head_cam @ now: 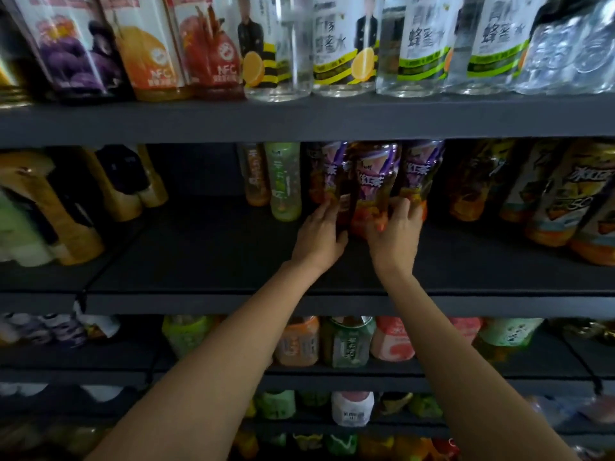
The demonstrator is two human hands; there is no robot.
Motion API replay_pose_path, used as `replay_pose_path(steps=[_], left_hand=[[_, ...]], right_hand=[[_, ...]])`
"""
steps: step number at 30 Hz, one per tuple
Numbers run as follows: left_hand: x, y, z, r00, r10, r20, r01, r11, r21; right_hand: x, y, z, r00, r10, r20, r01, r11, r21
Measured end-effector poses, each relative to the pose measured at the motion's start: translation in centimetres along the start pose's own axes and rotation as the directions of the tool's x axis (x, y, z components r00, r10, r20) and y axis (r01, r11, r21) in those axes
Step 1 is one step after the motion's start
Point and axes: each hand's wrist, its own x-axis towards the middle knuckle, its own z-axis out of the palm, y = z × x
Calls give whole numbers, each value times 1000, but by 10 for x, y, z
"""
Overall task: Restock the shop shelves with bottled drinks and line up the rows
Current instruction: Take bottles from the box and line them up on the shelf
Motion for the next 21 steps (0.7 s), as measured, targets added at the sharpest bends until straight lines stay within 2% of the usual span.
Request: replay_pose_path(steps=[3, 6, 9, 12, 13, 15, 17, 18, 20, 21], left_hand=[[-41, -22, -27, 964, -41, -264, 28, 998, -51], [-104, -65, -59, 877, -99, -470, 80, 995, -61], [-193, -126, -85, 826, -204, -526, 181, 979, -96], [-310, -197, -95, 780, -406, -476, 416, 905, -90], [-354, -220, -95, 743, -497, -448, 519, 851, -85], [-445, -265, -92, 622, -685, -379, 714, 695, -84], [-523, -298, -94, 483, -826, -290, 847, 525, -84], [-557, -312, -95, 403, -886, -230, 900, 429, -76], [-610, -339, -93, 295, -948, -120, 954, 299, -13], [-632, -355, -86, 273, -960, -59, 962, 272, 12]], right_hand=[[-35, -28, 12, 977, -206, -50, 210, 974, 86], [-87, -69, 37, 900, -432, 63, 410, 885, 220], [-162, -110, 66, 781, -600, 176, 509, 773, 377], [-260, -131, 106, 603, -707, 370, 543, 703, 459], [-296, -131, 121, 536, -708, 459, 535, 706, 464], [-369, -120, 151, 364, -626, 689, 507, 754, 417], [-435, -98, 176, 147, -443, 885, 458, 823, 336], [-464, -85, 186, 67, -355, 933, 457, 842, 287], [-511, -61, 205, -22, -208, 978, 470, 861, 194], [-531, -52, 216, -37, -153, 988, 467, 871, 152]])
